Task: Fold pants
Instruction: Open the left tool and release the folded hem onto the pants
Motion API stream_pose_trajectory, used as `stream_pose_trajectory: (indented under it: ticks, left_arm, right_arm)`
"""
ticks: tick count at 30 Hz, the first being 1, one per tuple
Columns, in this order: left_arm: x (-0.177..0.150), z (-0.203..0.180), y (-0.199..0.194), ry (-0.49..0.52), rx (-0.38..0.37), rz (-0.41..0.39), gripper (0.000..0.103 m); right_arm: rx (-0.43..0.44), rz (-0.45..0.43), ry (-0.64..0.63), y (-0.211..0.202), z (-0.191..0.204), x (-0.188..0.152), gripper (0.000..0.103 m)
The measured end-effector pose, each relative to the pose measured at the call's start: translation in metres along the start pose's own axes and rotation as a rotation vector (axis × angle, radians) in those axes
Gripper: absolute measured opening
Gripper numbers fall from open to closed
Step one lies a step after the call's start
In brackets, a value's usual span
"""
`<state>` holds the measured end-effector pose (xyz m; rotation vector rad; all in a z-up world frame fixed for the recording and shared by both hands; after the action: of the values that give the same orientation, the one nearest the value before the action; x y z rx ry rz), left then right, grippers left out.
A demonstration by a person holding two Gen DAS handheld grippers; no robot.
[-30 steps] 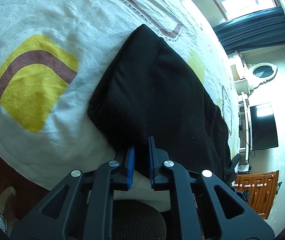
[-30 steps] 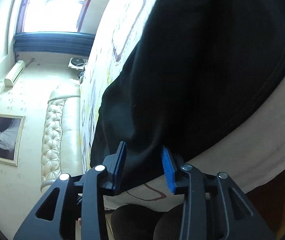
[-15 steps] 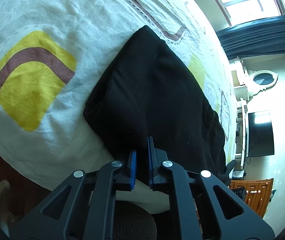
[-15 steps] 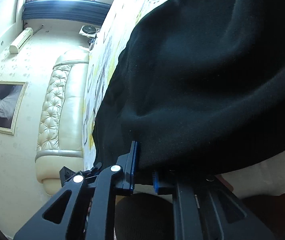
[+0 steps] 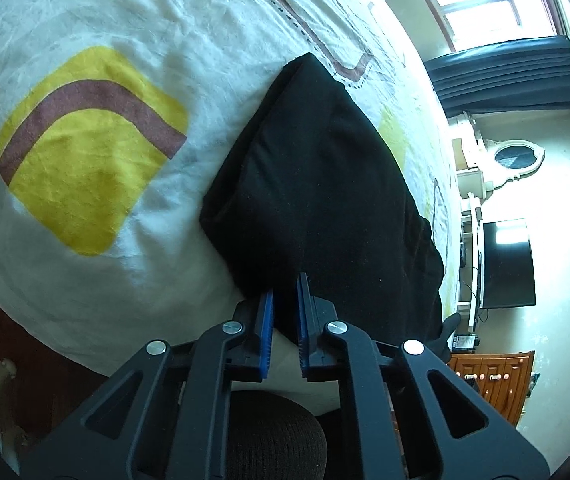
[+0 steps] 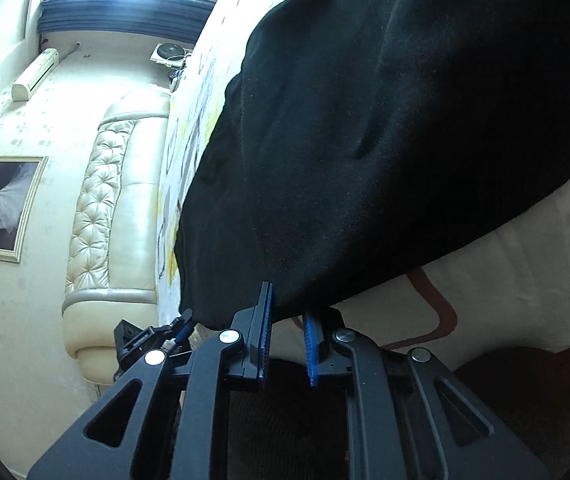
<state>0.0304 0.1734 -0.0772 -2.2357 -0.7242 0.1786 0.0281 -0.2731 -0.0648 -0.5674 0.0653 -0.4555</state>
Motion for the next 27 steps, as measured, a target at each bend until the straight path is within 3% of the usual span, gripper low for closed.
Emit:
stream_pose_trajectory:
  ticks: [1,2,3,4,6,8,12,15,17,20,22,25,27]
  left_arm:
    - [-0.002,-0.002,-0.003,0.018,0.006,0.005,0.015]
    - [-0.004,-0.005,-0.005,0.04,0.021,0.012,0.026]
    - [-0.007,-0.008,-0.007,0.061,0.05,0.018,0.047]
    - [-0.011,-0.011,-0.011,0.081,0.082,0.014,0.055]
    - [-0.015,-0.019,-0.018,0.117,0.116,-0.016,0.059]
    - [-0.016,-0.035,-0.024,0.168,0.161,-0.06,0.07]
    - [-0.011,-0.076,-0.022,0.271,0.195,-0.168,0.089]
    - [-0.001,-0.097,-0.008,0.289,0.194,-0.216,0.091]
    - [0.006,-0.104,0.007,0.267,0.199,-0.225,0.091]
    - [0.011,-0.105,0.031,0.232,0.223,-0.201,0.091]
    - [0.011,-0.102,0.047,0.193,0.223,-0.161,0.091]
    - [0.005,-0.101,0.054,0.199,0.254,-0.191,0.093]
    - [0.003,-0.102,0.056,0.216,0.269,-0.199,0.096]
  right_arm:
    - [-0.001,0.002,-0.003,-0.005,0.002,0.0,0.027]
    - [0.005,-0.004,-0.007,-0.015,0.002,0.002,0.032]
    - [0.011,-0.019,-0.013,-0.028,0.003,0.006,0.034]
    - [0.008,-0.039,-0.017,-0.04,0.003,0.012,0.034]
    - [-0.004,-0.122,-0.026,-0.083,-0.002,0.027,0.038]
    - [-0.055,-0.239,-0.031,-0.132,-0.015,0.046,0.048]
    - [-0.185,-0.514,0.058,-0.247,-0.083,0.091,0.053]
    - [-0.267,-0.68,0.194,-0.316,-0.145,0.117,0.053]
    - [-0.33,-0.735,0.243,-0.344,-0.178,0.132,0.053]
    - [-0.417,-0.754,0.277,-0.361,-0.214,0.152,0.053]
    - [-0.382,-0.747,0.296,-0.366,-0.234,0.163,0.053]
    - [-0.365,-0.736,0.296,-0.36,-0.242,0.171,0.053]
    - [-0.396,-0.735,0.258,-0.355,-0.238,0.178,0.043]
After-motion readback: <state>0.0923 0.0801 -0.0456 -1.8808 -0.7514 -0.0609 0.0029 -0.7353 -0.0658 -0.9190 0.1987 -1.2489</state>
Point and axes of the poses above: each gripper's, at about its wrist camera, not at the fingertips, and y roughly the way its jaws point, z to its left, x to its top, the point moved 2 cm from there along y, roughly the way its jaws point, and after that the axes turned 2 degrees about z, right-handed, at the moved point
